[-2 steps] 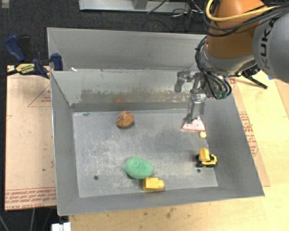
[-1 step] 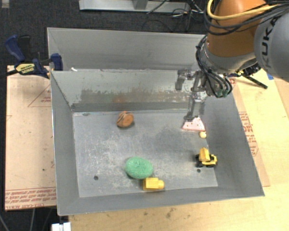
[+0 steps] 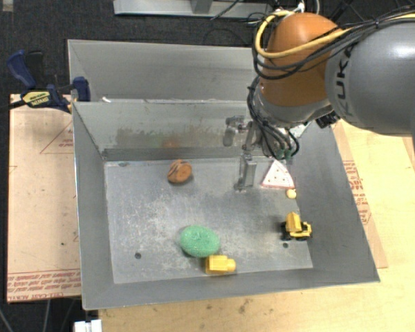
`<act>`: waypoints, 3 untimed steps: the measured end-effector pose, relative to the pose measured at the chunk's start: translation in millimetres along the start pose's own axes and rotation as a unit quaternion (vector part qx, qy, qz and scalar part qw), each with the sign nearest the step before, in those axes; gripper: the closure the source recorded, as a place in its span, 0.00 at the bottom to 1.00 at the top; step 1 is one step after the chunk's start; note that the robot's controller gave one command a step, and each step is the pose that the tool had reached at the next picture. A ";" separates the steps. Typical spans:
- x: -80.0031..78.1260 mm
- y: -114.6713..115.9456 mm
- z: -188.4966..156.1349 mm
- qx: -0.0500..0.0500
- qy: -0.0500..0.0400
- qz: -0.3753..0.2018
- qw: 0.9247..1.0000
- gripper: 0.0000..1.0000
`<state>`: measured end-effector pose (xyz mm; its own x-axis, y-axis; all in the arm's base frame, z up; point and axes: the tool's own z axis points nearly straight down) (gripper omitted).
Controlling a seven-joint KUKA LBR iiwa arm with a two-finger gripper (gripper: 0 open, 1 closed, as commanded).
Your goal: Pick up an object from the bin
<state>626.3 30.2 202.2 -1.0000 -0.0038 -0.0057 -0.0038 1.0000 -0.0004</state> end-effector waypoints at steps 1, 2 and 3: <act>28.2 25.4 18.5 -0.002 0.004 -0.003 1.000 0.00; 29.0 35.9 61.5 -0.001 0.000 0.038 0.999 0.00; 65.9 41.7 92.3 -0.001 0.004 0.078 0.997 0.00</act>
Offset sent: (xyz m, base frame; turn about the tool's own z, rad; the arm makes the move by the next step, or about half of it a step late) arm -0.0302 0.0428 -0.0806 0.0985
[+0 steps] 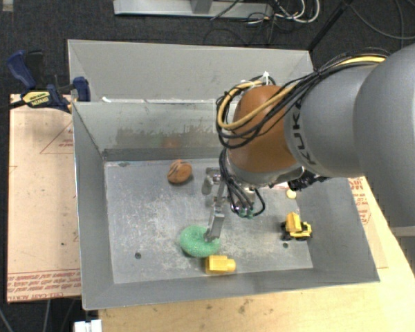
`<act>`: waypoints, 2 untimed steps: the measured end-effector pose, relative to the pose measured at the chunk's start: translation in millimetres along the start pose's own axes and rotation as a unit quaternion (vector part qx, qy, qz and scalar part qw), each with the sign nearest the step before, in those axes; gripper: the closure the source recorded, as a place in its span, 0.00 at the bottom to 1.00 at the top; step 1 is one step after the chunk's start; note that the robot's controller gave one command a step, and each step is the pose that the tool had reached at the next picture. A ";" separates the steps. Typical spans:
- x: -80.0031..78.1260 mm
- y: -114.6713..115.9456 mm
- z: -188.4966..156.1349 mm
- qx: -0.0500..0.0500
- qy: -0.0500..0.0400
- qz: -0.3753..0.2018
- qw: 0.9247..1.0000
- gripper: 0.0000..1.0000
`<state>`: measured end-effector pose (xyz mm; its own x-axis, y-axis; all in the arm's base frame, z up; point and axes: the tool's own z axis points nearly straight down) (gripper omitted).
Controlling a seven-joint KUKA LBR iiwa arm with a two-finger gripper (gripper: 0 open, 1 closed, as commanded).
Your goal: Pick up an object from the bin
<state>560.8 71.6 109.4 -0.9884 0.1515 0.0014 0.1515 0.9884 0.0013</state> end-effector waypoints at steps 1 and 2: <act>21.0 -0.1 17.6 0.000 -0.002 -0.031 1.000 0.00; 52.3 -11.1 37.1 -0.001 -0.001 -0.088 0.996 1.00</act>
Offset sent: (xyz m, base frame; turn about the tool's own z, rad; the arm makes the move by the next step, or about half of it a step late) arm -0.0547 -0.0055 -0.0394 -0.1759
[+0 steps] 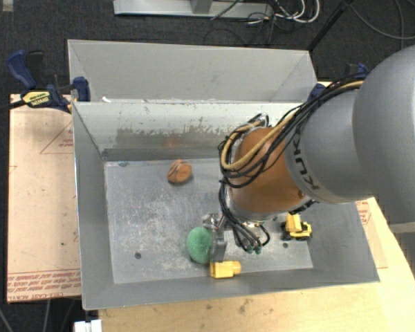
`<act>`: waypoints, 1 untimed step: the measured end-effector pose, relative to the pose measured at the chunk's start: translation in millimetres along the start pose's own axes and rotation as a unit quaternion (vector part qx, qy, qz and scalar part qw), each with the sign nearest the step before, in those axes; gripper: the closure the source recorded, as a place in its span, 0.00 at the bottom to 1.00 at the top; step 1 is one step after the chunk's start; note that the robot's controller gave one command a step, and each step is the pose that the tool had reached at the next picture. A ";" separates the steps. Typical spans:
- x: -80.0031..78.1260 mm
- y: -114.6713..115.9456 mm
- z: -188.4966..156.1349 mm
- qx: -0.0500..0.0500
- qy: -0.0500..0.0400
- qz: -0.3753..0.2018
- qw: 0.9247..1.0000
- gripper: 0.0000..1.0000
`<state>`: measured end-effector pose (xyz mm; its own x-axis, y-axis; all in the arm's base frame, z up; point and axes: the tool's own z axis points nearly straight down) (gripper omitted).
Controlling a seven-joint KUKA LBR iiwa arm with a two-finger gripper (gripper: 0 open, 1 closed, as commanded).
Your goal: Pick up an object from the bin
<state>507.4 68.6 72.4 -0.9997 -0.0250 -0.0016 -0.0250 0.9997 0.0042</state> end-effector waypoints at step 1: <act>0.0 -0.1 0.0 0.000 0.000 0.000 1.000 1.00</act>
Offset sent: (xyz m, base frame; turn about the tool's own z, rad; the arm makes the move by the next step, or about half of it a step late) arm 0.0237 -0.0020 0.0482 0.0084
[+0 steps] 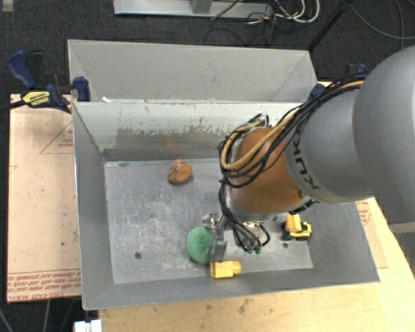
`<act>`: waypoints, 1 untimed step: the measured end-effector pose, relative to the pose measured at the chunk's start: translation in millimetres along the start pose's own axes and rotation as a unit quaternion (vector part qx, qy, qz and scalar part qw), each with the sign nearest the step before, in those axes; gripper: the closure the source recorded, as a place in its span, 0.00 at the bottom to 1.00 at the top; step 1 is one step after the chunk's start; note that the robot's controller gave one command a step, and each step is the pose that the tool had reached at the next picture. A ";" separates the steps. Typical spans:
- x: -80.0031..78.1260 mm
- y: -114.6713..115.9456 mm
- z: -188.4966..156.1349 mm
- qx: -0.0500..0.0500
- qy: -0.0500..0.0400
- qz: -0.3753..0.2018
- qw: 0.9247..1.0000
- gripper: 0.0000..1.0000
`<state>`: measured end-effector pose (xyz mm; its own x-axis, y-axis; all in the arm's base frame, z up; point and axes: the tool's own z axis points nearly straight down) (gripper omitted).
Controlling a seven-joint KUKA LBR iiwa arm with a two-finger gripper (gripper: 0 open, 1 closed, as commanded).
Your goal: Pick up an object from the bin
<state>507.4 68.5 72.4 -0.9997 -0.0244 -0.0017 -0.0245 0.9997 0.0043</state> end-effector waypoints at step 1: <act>-15.7 -1.3 -31.9 0.002 0.002 0.002 1.000 1.00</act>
Offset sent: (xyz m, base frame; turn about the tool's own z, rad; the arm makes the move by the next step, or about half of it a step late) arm -0.0066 -0.0003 0.1277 -0.0161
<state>523.1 67.5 104.4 -0.9998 -0.0200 0.0016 -0.0200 0.9998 0.0013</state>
